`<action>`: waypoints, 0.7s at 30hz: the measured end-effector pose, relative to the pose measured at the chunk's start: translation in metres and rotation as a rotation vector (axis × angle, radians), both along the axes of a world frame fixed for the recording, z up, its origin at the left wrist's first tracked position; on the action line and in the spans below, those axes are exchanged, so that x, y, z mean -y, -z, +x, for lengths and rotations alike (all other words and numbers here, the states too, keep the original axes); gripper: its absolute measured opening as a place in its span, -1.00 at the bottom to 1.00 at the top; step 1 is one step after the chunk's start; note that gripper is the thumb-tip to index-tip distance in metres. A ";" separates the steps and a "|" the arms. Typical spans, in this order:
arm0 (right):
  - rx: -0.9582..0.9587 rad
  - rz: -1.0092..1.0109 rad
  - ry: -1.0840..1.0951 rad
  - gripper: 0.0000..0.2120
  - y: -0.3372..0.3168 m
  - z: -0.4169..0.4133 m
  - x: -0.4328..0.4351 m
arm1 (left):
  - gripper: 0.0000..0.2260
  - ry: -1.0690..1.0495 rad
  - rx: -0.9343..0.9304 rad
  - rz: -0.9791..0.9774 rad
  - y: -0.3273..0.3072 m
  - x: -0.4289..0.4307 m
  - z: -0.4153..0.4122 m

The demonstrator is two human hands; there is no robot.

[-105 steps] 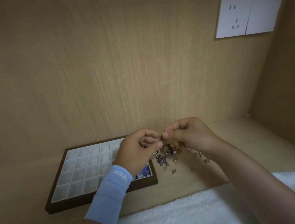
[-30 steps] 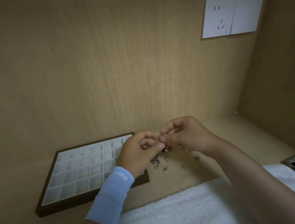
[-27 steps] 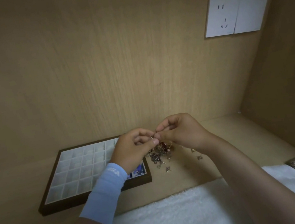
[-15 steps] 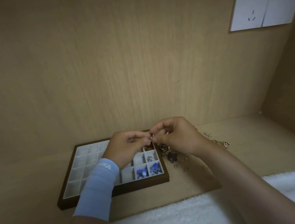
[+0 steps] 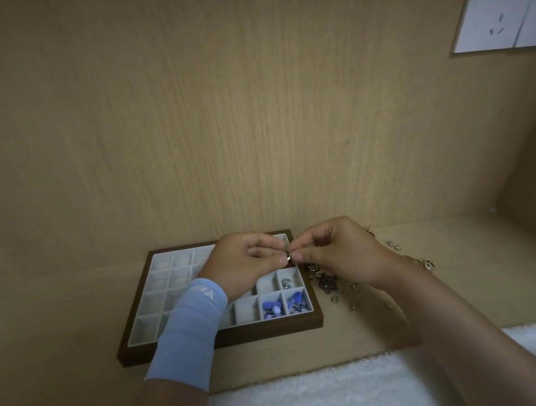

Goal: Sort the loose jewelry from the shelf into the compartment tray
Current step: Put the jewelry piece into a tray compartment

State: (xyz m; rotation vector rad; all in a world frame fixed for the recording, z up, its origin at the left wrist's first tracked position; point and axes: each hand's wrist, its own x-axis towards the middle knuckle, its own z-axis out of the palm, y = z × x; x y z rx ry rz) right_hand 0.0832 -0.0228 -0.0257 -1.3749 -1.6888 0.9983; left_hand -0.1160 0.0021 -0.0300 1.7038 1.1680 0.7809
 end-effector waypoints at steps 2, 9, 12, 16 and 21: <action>-0.073 -0.011 0.068 -0.89 0.002 -0.004 0.000 | -0.84 -0.016 -0.007 0.000 0.002 -0.001 -0.001; -0.144 -0.029 0.168 -0.90 0.004 -0.014 -0.001 | -0.78 -0.110 0.048 -0.023 -0.001 0.001 0.006; -0.134 -0.071 0.155 -0.94 0.005 -0.014 -0.001 | -0.80 -0.083 -0.033 -0.001 -0.003 0.001 0.005; -0.046 -0.127 0.149 -0.95 0.006 -0.010 0.000 | -0.81 0.051 -0.171 -0.008 -0.005 0.001 0.004; 0.331 -0.007 0.029 -0.94 0.006 -0.008 -0.001 | -0.84 0.015 -0.328 0.125 -0.005 -0.006 -0.007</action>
